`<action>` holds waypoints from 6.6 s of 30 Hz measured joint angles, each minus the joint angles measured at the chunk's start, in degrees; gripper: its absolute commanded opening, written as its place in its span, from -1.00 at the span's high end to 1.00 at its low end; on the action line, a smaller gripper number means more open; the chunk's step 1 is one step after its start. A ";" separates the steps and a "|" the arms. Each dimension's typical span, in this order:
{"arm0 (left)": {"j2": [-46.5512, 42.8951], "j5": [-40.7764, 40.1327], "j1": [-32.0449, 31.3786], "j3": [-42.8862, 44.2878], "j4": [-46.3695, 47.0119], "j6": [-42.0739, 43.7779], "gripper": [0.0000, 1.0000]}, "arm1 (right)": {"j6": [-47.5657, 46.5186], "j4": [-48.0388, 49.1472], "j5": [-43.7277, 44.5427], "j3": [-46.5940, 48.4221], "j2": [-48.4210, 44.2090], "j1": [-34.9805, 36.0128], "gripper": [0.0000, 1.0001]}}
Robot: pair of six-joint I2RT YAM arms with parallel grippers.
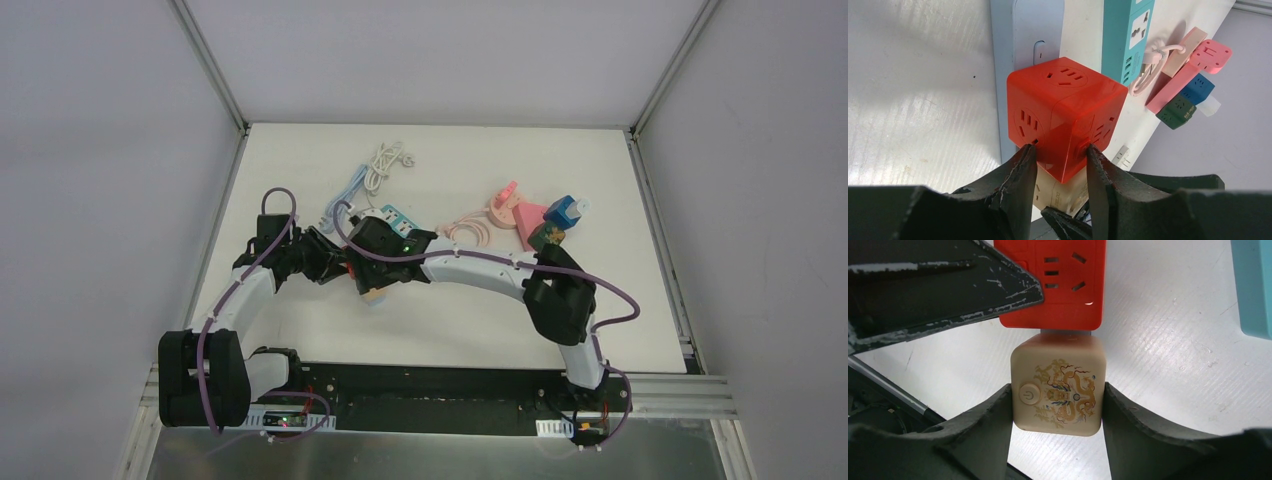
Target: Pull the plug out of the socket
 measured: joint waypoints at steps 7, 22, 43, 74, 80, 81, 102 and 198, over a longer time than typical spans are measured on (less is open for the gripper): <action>0.15 0.00 0.00 0.07 0.07 0.02 0.64 | 0.52 1.84 -2.80 -1.77 -1.01 -0.98 1.00; -0.26 -0.70 -0.02 0.20 -0.59 0.02 0.68 | 0.00 2.64 0.63 -2.43 -3.26 -0.63 1.00; -6.58 -5.33 -0.70 11.32 -13.55 5.60 -0.50 | 12.11 6.60 -6.14 -39.67 -34.73 -23.67 1.00; -20.57 -25.53 -0.63 13.35 -25.18 13.51 -0.94 | 17.73 -1.09 -2.73 -44.87 -46.99 -31.43 -0.78; -21.14 -25.53 -0.63 13.35 -25.16 13.49 -0.91 | 14.84 -0.85 0.46 -39.74 -47.69 -26.88 -0.79; -21.24 -25.53 -0.63 13.35 -25.18 13.49 -0.90 | 14.23 -0.37 0.48 -39.08 -47.47 -25.66 -0.79; -19.32 -32.81 2.47 16.26 -37.46 11.76 -0.87 | 2.62 4.81 6.12 2.78 -0.68 -0.24 -0.85; 4.11 -8.70 -11.23 -0.61 -3.98 4.00 0.95 | 14.27 -0.15 -4.90 8.20 6.80 -8.81 1.00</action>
